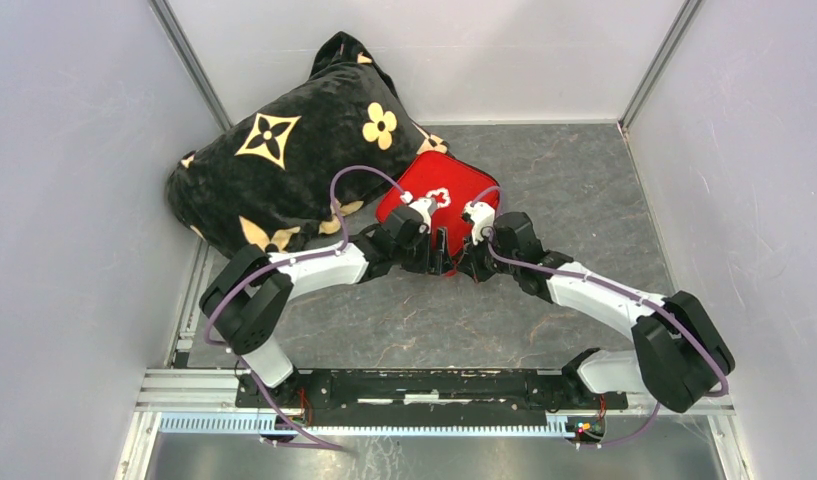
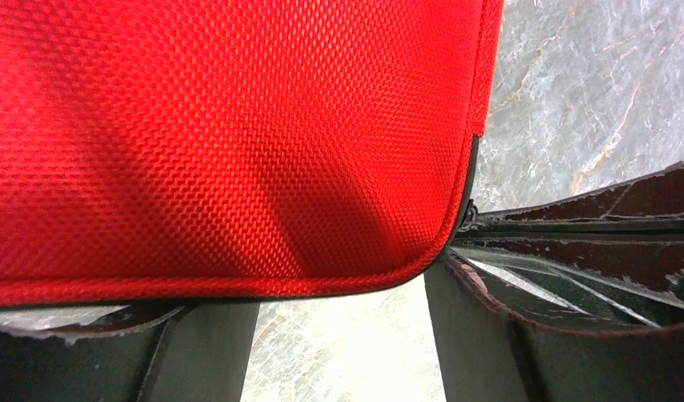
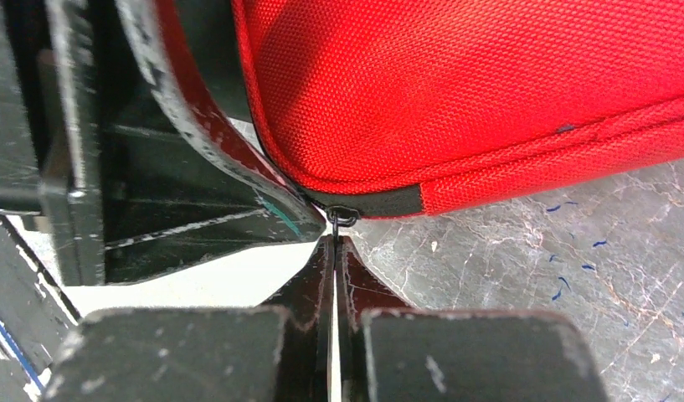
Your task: Organize the medicine kit
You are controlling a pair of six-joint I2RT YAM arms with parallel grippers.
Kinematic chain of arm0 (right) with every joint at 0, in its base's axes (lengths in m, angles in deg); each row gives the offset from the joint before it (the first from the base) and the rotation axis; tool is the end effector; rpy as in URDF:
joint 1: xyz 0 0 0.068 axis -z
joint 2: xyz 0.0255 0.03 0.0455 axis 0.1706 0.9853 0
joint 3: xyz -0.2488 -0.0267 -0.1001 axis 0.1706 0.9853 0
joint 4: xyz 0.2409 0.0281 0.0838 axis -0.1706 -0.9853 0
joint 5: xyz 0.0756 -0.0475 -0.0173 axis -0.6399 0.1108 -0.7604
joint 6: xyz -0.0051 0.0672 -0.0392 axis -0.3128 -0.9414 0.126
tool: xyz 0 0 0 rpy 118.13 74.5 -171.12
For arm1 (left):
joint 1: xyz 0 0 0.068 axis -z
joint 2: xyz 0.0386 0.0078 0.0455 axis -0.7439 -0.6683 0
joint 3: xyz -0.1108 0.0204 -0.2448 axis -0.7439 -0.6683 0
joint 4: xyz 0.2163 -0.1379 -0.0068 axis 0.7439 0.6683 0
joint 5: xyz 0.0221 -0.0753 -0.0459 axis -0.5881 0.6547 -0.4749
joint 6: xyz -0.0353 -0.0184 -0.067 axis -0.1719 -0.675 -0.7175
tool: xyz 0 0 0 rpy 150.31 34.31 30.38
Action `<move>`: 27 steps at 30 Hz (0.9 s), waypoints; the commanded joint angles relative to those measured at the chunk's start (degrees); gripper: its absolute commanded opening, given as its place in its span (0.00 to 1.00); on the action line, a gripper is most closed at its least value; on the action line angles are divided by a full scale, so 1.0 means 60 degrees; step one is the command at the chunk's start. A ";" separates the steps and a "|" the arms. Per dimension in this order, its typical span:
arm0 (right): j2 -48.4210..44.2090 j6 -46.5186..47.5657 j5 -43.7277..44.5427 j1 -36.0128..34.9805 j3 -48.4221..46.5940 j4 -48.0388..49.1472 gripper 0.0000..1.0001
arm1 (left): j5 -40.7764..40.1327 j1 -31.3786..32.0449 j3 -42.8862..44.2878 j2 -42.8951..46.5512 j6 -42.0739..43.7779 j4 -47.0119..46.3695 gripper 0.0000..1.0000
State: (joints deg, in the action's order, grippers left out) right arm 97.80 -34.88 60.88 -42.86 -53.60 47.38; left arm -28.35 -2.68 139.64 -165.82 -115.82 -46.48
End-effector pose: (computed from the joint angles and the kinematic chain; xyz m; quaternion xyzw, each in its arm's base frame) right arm 0.2302 0.1742 0.1801 -0.2544 0.8507 0.2865 0.3599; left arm 0.2544 -0.2694 0.1650 0.1245 0.9013 -0.3028 0.2838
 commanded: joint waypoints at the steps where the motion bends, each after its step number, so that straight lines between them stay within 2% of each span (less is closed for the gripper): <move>1: -0.0510 -0.0341 0.1302 -0.0148 0.0149 0.0447 0.00 | -0.0908 0.0009 0.0050 0.1198 0.0352 -0.0182 0.75; 6: -0.0763 -0.0571 0.2352 0.0544 0.0385 -0.0018 0.00 | -0.2316 -0.0038 -0.0225 0.3141 0.0513 0.0737 0.80; 9: -0.0984 -0.0865 0.2505 0.1313 0.0577 -0.0455 0.00 | -0.2635 -0.0330 0.0267 0.3501 0.0710 0.1186 0.84; 15: -0.1181 -0.1038 0.2210 0.3178 0.0820 -0.0725 0.00 | -0.2569 -0.0800 0.1430 0.2734 0.1206 0.1965 0.86; 20: -0.0976 -0.0335 0.1905 0.3269 0.0316 -0.1053 0.00 | -0.2242 -0.0887 0.1770 0.1726 0.1355 0.2292 0.88; 27: -0.1521 -0.0220 0.1902 0.3269 0.0870 -0.0693 0.00 | -0.0747 -0.0957 0.1119 0.1184 0.0683 0.0922 0.92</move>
State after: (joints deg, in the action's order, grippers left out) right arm 90.50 -37.43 72.29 -23.21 -49.27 43.66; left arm -38.21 -8.14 147.31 -158.08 -110.66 -35.80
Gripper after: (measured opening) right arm 0.007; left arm 0.915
